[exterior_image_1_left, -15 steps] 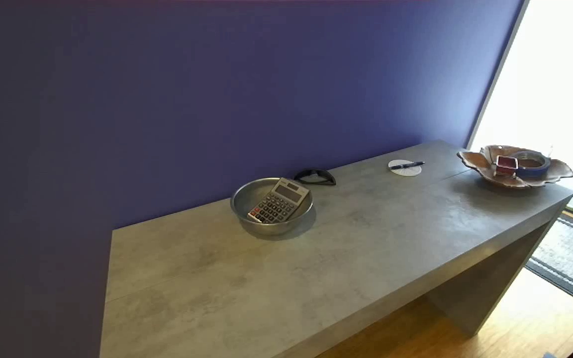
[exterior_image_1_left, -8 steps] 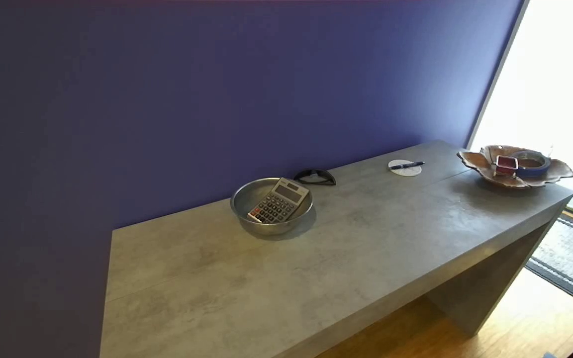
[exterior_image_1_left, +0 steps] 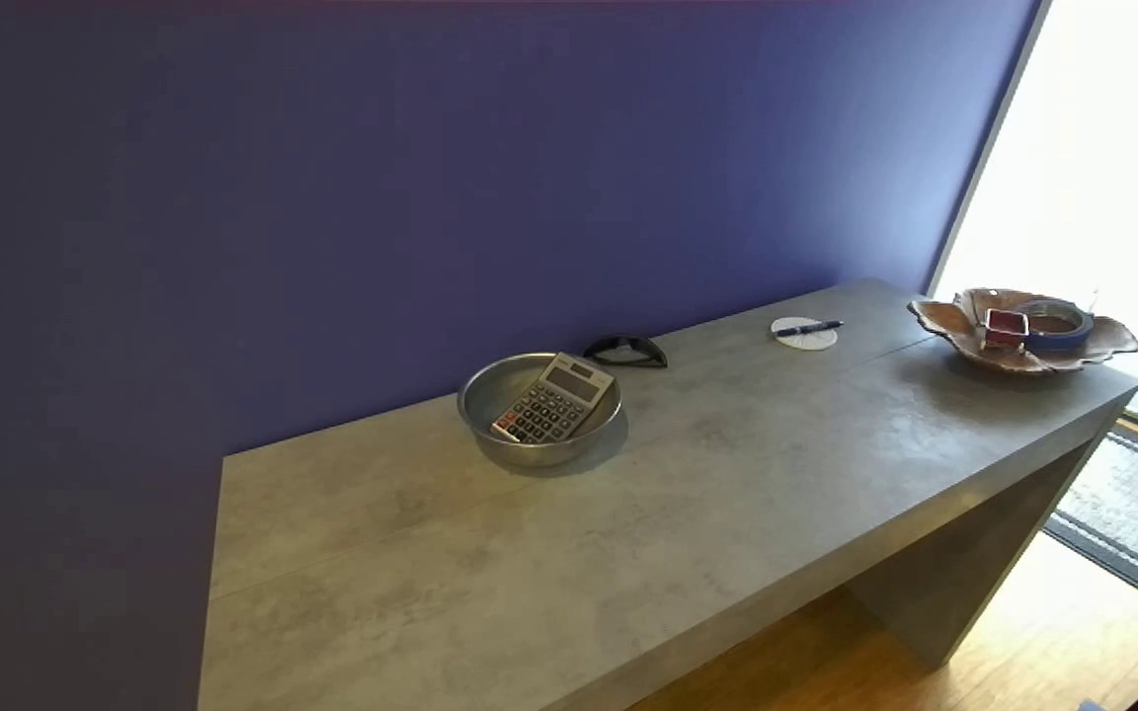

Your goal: Put the pen on the wooden tray.

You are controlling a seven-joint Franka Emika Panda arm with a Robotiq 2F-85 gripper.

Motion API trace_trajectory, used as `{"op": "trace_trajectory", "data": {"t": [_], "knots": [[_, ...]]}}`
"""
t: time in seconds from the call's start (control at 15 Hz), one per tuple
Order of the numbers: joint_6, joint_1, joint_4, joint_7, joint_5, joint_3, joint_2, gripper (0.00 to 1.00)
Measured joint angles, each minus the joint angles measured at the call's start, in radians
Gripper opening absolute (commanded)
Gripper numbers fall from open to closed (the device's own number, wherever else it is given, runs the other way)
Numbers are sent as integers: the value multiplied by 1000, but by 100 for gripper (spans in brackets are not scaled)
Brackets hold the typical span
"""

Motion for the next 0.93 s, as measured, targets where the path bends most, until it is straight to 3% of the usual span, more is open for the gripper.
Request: {"op": "trace_trajectory", "data": {"t": [0.6, 0.93], "knots": [[25, 8, -1, -14, 2, 16, 16, 100], [327, 87, -27, -17, -7, 149, 215, 100]]}}
